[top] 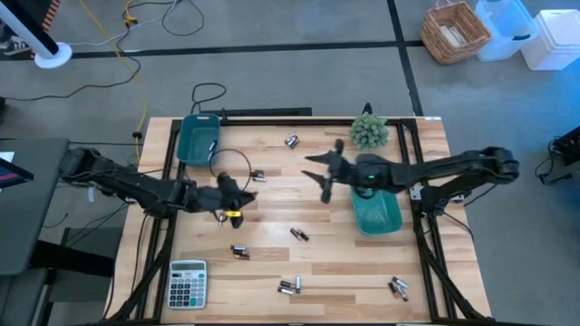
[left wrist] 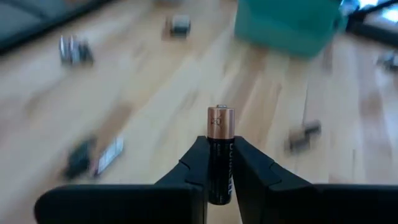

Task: Sort batteries
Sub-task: Put the brown-block battery into the green bin

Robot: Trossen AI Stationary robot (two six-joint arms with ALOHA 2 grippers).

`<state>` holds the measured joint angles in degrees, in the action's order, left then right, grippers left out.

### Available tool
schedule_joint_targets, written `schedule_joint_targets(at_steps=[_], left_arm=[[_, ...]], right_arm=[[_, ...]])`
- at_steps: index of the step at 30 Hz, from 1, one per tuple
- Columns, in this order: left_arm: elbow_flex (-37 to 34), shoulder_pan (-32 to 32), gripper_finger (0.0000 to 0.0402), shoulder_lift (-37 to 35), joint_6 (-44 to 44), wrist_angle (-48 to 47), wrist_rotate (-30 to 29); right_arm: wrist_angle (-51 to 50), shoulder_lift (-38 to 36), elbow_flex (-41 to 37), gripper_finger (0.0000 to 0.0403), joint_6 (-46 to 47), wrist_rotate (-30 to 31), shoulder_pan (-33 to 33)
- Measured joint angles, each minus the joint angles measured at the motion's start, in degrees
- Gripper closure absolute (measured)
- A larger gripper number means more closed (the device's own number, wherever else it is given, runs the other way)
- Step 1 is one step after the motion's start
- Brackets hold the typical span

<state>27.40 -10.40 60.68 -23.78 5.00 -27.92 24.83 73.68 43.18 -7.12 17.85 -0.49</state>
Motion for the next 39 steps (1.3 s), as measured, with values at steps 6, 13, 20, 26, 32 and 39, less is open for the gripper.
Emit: schedule_joint_targets(at_steps=[6,13,20,26,32,39], left_arm=[[0.1,7.7,0.0364,8.4,10.3,22.6,9.0],[9.4,14.0,0.0364,23.7,16.1,30.4,20.1],[25.0,15.6,0.0364,38.5,21.1,33.5,27.2],[36.9,15.7,0.0364,49.5,22.7,33.5,30.3],[47.1,15.3,0.0364,59.4,22.7,33.4,33.9],[58.6,14.3,0.0364,69.7,22.2,33.4,35.4]], right_arm=[[1.6,-11.0,-5.1,0.0196,-1.4,2.6,2.1],[5.2,-18.5,-6.8,0.0196,-6.4,3.4,5.1],[3.5,-24.8,-6.8,0.0196,-10.5,4.0,7.0],[1.9,-30.6,-6.8,0.0196,-14.2,6.8,8.6],[-2.3,-36.1,-6.8,0.0196,-14.9,6.8,9.1],[-5.9,-40.4,-6.8,0.0196,-14.9,6.8,9.1]])
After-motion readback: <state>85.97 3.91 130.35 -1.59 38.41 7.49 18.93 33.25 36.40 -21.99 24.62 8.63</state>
